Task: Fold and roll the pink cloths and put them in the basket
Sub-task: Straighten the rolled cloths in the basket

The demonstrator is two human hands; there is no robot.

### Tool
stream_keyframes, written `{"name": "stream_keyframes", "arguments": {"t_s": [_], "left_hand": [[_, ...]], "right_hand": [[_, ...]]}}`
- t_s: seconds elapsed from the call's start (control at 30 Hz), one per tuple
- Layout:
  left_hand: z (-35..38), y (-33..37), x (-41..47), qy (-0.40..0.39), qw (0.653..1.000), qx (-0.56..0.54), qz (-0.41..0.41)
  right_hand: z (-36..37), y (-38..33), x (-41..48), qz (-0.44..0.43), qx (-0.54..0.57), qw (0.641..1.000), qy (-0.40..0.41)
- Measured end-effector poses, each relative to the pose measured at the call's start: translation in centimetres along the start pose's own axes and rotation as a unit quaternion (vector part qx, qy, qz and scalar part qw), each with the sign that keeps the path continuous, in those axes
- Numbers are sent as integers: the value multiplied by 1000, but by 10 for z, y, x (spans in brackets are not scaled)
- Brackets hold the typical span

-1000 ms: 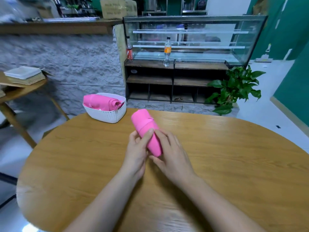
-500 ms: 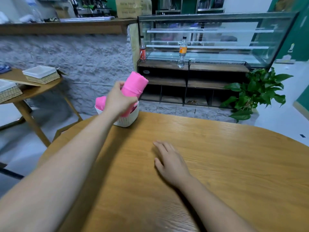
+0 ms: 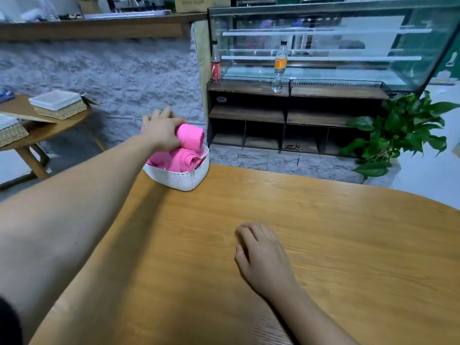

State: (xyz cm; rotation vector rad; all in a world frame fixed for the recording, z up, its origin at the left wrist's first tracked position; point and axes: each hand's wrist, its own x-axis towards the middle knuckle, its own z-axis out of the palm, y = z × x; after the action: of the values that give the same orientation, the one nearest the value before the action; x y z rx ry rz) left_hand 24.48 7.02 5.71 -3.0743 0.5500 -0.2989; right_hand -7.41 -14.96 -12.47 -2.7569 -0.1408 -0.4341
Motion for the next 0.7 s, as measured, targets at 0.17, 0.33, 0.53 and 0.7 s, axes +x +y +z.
{"name": "stream_keyframes", "arguments": {"t_s": [0.17,0.33,0.53,0.7], "left_hand": [[10,5,14,-21,998,-56,-11],[32,2,21,-57,992,-116,0],[46,3,11,-11,980,-198,-29],[45,7,4,7,978,-201,-51]], "right_hand": [[1,1,0,-1,0,1000,0],[3,2,0,-5,-2,1000,10],[2,2,0,-2,5,1000,8],[0,1,2,-9,0,1000,4]]}}
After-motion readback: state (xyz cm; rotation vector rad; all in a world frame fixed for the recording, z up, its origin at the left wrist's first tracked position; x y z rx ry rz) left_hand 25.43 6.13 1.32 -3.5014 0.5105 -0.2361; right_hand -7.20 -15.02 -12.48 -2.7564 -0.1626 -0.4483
